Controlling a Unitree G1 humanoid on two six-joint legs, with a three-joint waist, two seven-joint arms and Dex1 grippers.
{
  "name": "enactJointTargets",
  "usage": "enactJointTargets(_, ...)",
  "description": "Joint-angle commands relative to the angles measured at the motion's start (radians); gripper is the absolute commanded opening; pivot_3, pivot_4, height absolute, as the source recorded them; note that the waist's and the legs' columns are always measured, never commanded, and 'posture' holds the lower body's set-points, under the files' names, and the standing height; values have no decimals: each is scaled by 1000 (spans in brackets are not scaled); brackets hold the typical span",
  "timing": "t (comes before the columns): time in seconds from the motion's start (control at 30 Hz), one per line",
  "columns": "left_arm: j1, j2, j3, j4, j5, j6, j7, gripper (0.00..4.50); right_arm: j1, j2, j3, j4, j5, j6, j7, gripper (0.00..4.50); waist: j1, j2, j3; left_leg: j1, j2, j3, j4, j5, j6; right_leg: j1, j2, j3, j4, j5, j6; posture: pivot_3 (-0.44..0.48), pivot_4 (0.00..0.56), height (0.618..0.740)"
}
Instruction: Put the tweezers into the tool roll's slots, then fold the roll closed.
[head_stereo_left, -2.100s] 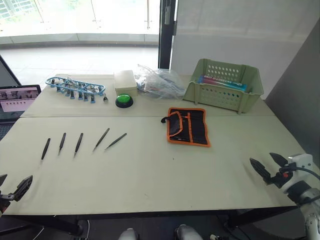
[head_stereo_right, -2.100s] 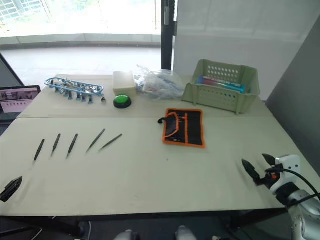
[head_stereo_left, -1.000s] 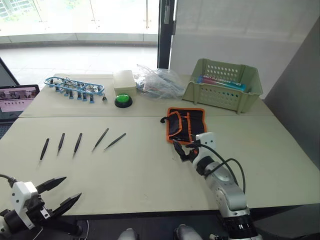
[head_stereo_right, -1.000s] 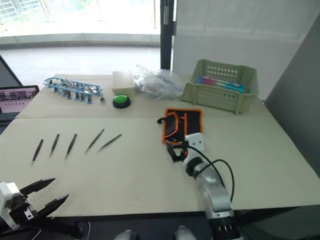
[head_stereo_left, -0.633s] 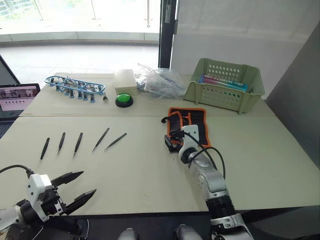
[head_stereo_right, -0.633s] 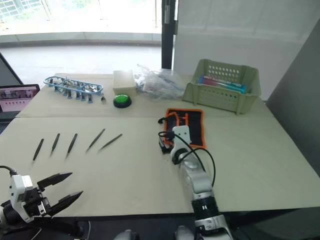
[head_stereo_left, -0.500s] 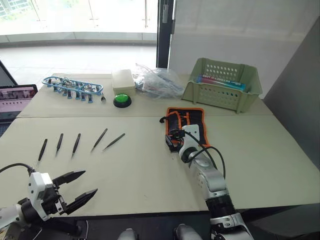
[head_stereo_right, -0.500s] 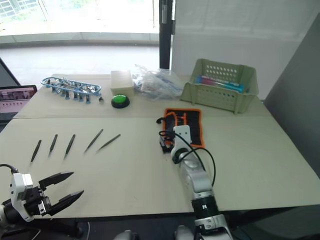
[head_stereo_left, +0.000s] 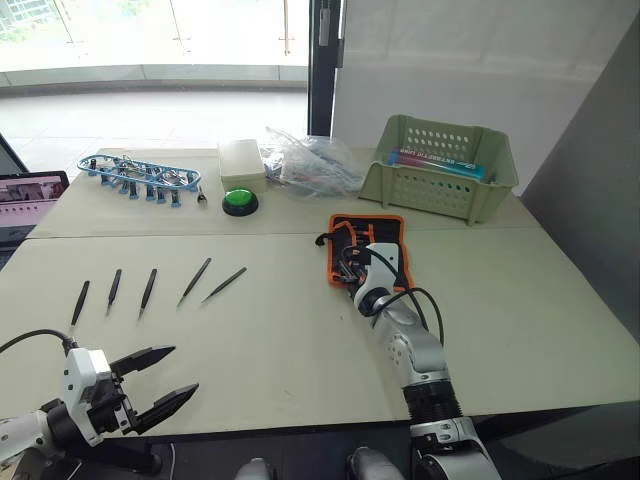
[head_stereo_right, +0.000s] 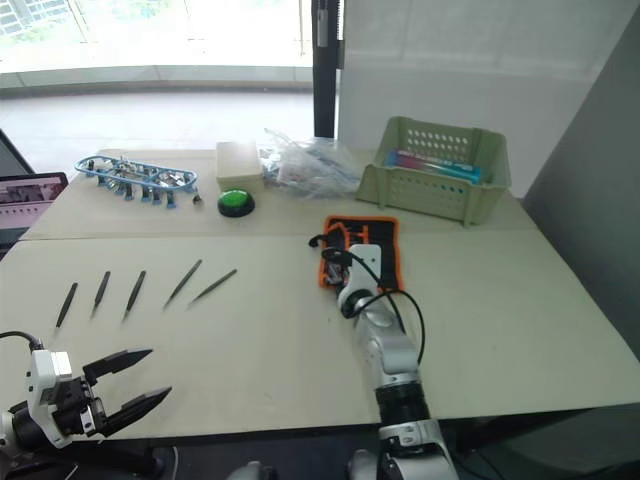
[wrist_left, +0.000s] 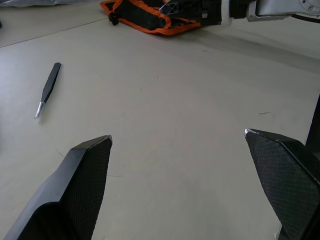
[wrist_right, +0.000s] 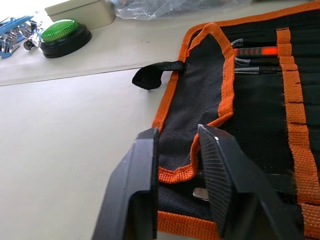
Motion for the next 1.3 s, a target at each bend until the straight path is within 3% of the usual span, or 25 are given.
enactJointTargets(0.03, -2, 9, 6, -11, -1, -6, -2, 4500, -19, 9, -3, -25, 15, -9, 4, 22, -1, 0, 0, 0, 0, 0, 0, 0, 0, 0, 0, 0, 0, 0, 0, 0, 150, 738)
enactJointTargets(0.47, -29, 12, 3, 16, 20, -14, -5, 4500, 6, -25, 10, -112, 19, 14, 45, 22, 0, 0, 0, 0, 0, 0, 0, 0, 0, 0, 0, 0, 0, 0, 0, 0, 150, 738)
enactJointTargets(0.77, -59, 13, -11, 46, 36, -22, -15, 4500, 68, -106, 146, -236, -5, 71, 174, 22, 1, 0, 0, 0, 0, 0, 0, 0, 0, 0, 0, 0, 0, 0, 0, 0, 150, 738)
enactJointTargets(0.97, -72, 19, -22, 60, 40, -28, -23, 4500, 136, -225, 222, -361, -7, 105, 283, 22, 4, 0, 0, -1, 0, 0, 0, 0, 0, 0, 0, 0, -1, 0, 0, 0, 150, 738)
enactJointTargets(1.13, -86, 24, -31, 67, 35, -18, -37, 4500, 270, -403, 257, -522, 40, 111, 458, 22, 11, 0, 0, -2, -1, 0, 0, 0, 0, 0, -1, -1, -1, -2, 2, 0, 150, 738)
enactJointTargets(1.3, -119, 31, -58, 83, 53, -14, -46, 4500, 387, -496, 258, -630, 123, 82, 598, 22, 10, -1, 0, -1, 0, 0, 0, 0, 0, 0, 0, -1, -1, -5, 8, 0, 150, 738)
